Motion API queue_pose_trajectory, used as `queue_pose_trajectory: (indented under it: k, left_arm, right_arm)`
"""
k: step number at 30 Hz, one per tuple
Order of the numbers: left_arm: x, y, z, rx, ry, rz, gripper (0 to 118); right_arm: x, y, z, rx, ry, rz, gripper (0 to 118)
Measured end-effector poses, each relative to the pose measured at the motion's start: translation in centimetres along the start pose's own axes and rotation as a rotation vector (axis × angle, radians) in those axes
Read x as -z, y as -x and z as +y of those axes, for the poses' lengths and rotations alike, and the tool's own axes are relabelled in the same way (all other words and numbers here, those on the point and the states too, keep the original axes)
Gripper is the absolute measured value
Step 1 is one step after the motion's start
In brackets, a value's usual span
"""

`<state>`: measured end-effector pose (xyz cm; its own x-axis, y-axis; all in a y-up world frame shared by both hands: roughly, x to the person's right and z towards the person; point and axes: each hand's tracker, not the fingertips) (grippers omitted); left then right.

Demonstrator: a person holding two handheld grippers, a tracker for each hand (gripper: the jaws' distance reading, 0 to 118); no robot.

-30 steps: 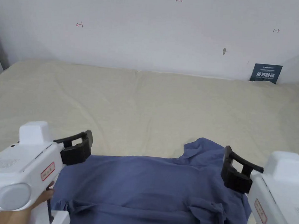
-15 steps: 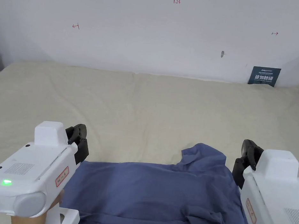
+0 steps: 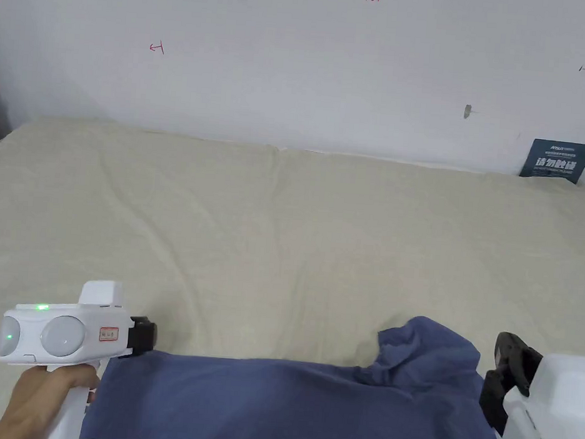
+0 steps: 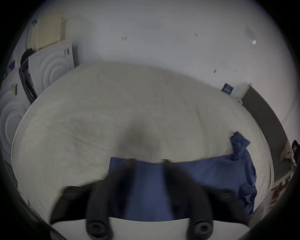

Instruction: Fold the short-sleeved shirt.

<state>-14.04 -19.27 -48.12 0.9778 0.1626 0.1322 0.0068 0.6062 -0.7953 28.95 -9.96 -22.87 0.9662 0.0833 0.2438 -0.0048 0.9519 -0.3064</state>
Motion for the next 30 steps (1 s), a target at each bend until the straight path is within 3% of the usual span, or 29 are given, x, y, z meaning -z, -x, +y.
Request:
queue_pose_trajectory:
  k: [1, 2, 8, 11, 13, 14, 15, 16, 17, 18, 21, 23, 28, 29, 30]
  left_arm:
    - [1.6, 0.7, 0.2, -0.019, 0.045, 0.021, 110]
    - [2.6, 0.9, 0.3, -0.023, 0.093, 0.048, 114]
    - [7.2, 2.5, -0.2, -0.010, 0.135, 0.133, 104]
    - [8.4, 2.2, -0.7, 0.005, 0.148, 0.137, 66]
    - [8.3, 1.4, -1.3, 0.040, 0.124, 0.161, 63]
    - [8.2, 1.2, -1.4, 0.067, 0.121, 0.161, 54]
    - [7.8, 0.9, -1.5, 0.097, 0.100, 0.140, 29]
    - [7.6, 0.5, -1.6, 0.121, 0.086, 0.144, 2]
    - [7.6, 0.4, -1.7, 0.129, 0.085, 0.130, 2]
    - [7.2, 0.1, -1.6, 0.120, 0.092, 0.108, 2]
    - [5.4, -0.5, -1.7, 0.132, 0.036, 0.117, 2]
    - [3.9, -0.5, -1.4, 0.124, -0.004, 0.095, 2]
    - [0.3, -0.3, -0.8, 0.114, -0.053, 0.039, 2]
    - [-0.1, -0.3, -0.8, 0.115, -0.059, 0.037, 2]
    - [-0.6, -0.5, -0.7, 0.116, -0.061, 0.034, 2]
  right_arm:
    - [0.7, -0.1, -0.2, -0.003, 0.012, -0.002, 2]
    - [1.3, -0.2, -0.4, -0.003, 0.024, -0.003, 2]
    - [4.3, -1.1, -1.7, 0.032, 0.086, -0.010, 2]
    - [5.6, -1.8, -2.1, 0.046, 0.118, -0.011, 2]
    - [6.6, -2.6, -2.5, 0.069, 0.150, -0.005, 2]
    - [7.2, -3.0, -2.7, 0.080, 0.173, -0.003, 3]
    - [8.1, -3.4, -2.9, 0.081, 0.195, -0.007, 4]
    - [9.2, -4.0, -3.1, 0.090, 0.226, -0.007, 11]
    - [10.4, -4.4, -3.3, 0.099, 0.262, -0.004, 22]
    - [11.8, -4.9, -3.6, 0.106, 0.291, 0.000, 45]
    - [16.5, -6.0, -4.9, 0.078, 0.409, -0.017, 95]
    - [19.4, -6.3, -6.0, 0.056, 0.488, -0.015, 109]
    - [25.6, -7.6, -10.1, 0.084, 0.670, -0.016, 103]
    - [26.3, -7.7, -10.7, 0.095, 0.699, -0.030, 92]
    - [26.8, -7.6, -11.3, 0.084, 0.724, -0.030, 72]
